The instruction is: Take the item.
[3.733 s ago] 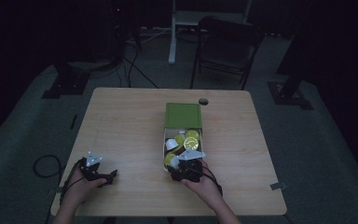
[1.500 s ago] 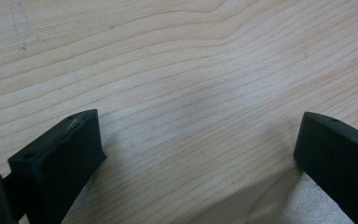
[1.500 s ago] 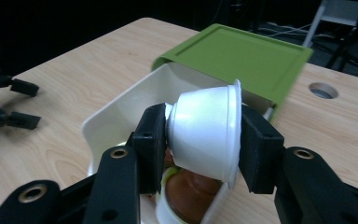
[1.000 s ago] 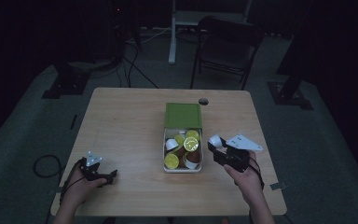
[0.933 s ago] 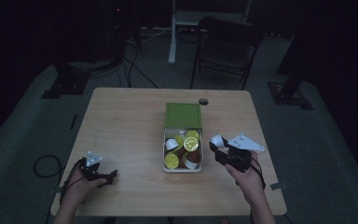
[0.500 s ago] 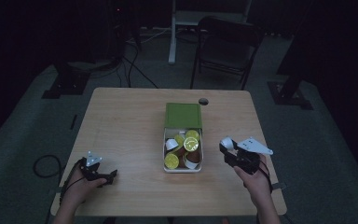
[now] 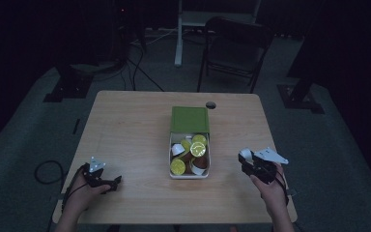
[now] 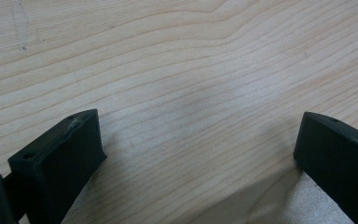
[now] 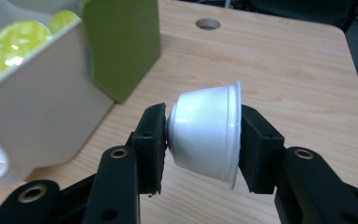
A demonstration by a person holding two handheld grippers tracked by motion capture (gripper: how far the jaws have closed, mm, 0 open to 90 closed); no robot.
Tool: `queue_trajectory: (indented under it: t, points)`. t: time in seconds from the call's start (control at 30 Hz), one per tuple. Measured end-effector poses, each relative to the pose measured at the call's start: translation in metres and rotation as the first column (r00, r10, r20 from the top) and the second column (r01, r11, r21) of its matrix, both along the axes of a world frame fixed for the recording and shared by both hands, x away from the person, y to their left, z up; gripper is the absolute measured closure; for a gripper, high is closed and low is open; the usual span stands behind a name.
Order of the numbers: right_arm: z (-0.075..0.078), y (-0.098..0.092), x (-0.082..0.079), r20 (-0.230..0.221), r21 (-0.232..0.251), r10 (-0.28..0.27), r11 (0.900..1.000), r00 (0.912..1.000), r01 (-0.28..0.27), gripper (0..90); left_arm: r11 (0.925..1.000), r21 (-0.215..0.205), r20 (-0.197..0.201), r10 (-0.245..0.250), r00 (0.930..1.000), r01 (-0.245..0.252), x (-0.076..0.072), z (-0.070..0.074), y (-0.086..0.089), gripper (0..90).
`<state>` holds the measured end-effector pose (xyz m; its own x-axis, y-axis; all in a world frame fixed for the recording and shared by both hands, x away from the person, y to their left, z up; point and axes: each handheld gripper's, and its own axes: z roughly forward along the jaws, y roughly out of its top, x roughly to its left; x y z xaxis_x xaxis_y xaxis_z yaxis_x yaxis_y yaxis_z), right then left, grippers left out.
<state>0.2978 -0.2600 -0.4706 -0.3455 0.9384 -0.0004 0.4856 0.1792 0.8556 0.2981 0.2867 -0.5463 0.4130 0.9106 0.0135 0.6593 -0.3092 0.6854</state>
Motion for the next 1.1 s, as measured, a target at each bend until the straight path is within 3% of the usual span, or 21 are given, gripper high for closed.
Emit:
queue_trajectory:
  t: [0.5, 1.1]
  points:
    - [-0.037, -0.032, 0.004, -0.073, -0.025, -0.108, 0.994, 0.9915, 0.107, 56.2, 1.0, 0.0, 0.0, 0.0, 1.0, 0.0, 0.0, 0.0, 0.0, 1.4]
    - [-0.056, -0.051, 0.004, -0.139, -0.049, -0.163, 0.986, 0.9768, 0.158, 56.1, 1.0, 0.0, 0.0, 0.0, 1.0, 0.0, 0.0, 0.0, 0.0, 1.4]
